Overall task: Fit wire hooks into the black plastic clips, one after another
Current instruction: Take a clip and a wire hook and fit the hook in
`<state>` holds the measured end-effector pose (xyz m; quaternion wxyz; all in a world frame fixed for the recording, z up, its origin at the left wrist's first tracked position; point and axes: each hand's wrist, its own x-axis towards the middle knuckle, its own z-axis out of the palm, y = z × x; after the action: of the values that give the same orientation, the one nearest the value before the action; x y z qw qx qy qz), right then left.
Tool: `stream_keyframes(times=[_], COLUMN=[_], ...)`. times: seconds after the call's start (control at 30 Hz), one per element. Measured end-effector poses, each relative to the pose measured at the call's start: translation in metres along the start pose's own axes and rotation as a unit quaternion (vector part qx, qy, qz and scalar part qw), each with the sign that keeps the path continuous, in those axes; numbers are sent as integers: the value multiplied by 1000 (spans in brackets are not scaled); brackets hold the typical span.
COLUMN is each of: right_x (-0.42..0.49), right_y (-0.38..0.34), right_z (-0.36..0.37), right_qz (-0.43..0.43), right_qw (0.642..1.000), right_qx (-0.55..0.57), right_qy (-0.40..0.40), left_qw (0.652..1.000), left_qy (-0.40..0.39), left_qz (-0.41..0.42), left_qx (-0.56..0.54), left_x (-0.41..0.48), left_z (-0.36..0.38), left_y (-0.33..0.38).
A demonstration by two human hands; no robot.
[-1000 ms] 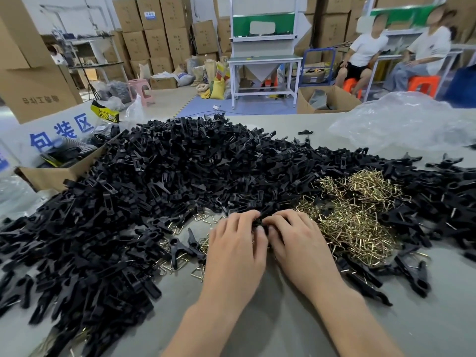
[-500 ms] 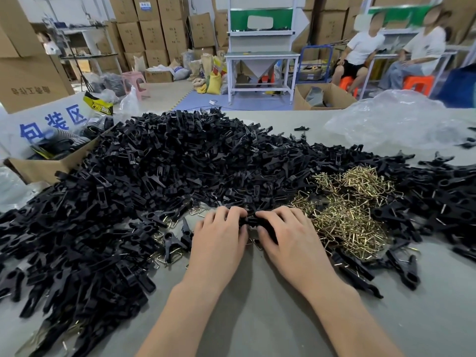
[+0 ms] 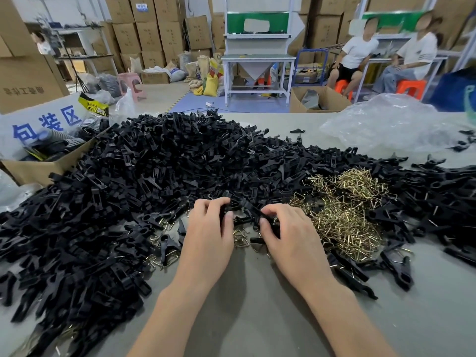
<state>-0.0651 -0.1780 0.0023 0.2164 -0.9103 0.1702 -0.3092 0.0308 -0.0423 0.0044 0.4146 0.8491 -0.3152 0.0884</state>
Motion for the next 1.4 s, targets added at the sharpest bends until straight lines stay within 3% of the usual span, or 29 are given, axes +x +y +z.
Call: stream_keyframes(times=[0.1,0.2,0.33,0.43,0.53,0.63,0.73,0.87,1.0,1.1,1.17,1.4], right_x=[1,4,7,10,9,11,16,17,15,15,15,11], right_y=[-2,1,4,2,3,5,6,6,3,1,-1,-2], right_z=[-2,-3,-5,-9,-10,-9,-10,-11,-11,-10,-8,-8], right_qz=[17,38,92,171,173,180,216,213,211,218,218,219], right_qw=[999,995,972,927,907,899,861,837,802,762,752,771], right_qx=[42,86,218,333,384,400,459,504,559,610,622,597], right_qy=[23,34,16,-9,-14,10,38,23,-2,-3,-9,-40], left_qw=[999,988,986,971,939,922,929,958,994,978,954,936], left_qy=[3,-25,-16,-121,-193,-164,-98,-44,76,17,-13,-22], left_qz=[-31,-36,6,32,35,74,84,95,71,-26,-55,-63], left_qx=[11,146,168,204,283,344,347,265,35,-206,-296,-345], left_x=[2,3,21,51,69,71,61,48,28,10,3,-1], left_z=[-3,-3,-1,6,12,10,0,-11,-11,2,8,7], left_y=[-1,-7,-3,-1,1,1,1,3,16,31,37,36])
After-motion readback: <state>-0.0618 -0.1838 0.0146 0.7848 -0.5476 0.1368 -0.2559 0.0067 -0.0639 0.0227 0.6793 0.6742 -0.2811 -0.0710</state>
